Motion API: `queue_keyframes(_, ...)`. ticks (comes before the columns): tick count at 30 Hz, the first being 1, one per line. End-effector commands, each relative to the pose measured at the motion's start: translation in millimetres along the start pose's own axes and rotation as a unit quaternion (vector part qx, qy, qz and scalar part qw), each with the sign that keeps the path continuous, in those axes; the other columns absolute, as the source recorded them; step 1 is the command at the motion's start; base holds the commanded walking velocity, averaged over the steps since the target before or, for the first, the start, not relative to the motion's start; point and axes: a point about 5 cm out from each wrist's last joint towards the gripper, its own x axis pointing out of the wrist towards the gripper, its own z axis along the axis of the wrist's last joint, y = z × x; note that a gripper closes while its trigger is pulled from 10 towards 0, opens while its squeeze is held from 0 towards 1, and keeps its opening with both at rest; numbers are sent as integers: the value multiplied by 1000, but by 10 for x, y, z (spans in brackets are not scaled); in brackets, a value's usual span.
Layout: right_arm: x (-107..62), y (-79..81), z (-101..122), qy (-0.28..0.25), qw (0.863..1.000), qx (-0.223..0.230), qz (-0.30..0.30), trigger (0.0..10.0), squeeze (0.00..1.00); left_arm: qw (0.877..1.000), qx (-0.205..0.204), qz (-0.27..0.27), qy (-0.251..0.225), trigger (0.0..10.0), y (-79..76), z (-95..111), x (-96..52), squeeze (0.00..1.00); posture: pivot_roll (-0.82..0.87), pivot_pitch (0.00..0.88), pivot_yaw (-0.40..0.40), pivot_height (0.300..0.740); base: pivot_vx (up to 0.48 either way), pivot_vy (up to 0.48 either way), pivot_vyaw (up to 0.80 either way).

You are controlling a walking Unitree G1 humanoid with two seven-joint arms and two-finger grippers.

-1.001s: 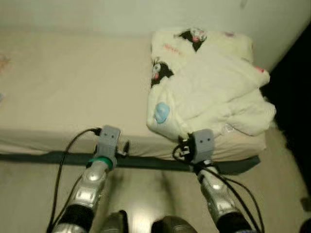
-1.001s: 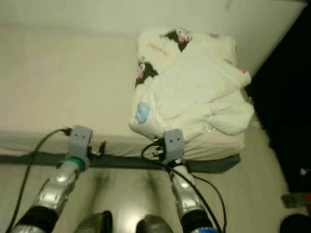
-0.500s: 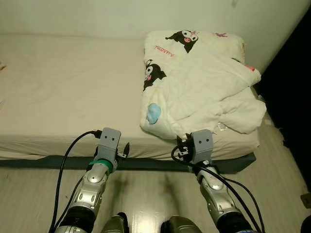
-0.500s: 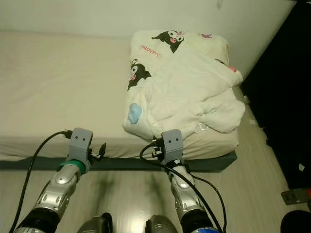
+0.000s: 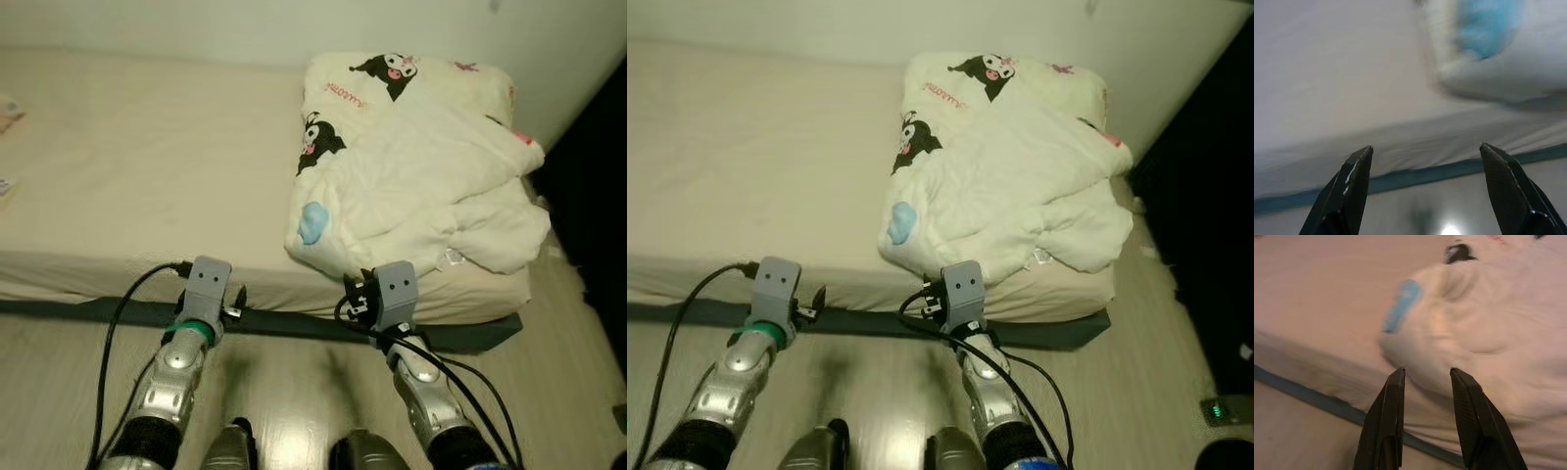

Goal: Clean up the room

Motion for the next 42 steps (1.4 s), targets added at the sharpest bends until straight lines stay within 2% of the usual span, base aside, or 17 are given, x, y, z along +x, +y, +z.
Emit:
queue_keyframes(1, -18, 5, -33, 8, 1000, 5, -2, 10000, 0, 1000, 2, 0, 11, 10000, 23, -61, -22, 0, -85, 69, 24, 720, 0, -289, 0)
queue_keyframes(28, -24, 8, -36, 8, 1000, 6, -2, 10000, 0, 1000, 5, -1, 12, 10000, 21, -55, -15, 0, -87, 73, 28, 720, 0, -254, 0)
queue_keyframes(42, -29, 12, -38, 9, 1000, 7, -2, 10000, 0, 1000, -9, 5, 15, 10000, 34, -63, -9, 0, -86, 75, 27, 720, 0, 0, 0)
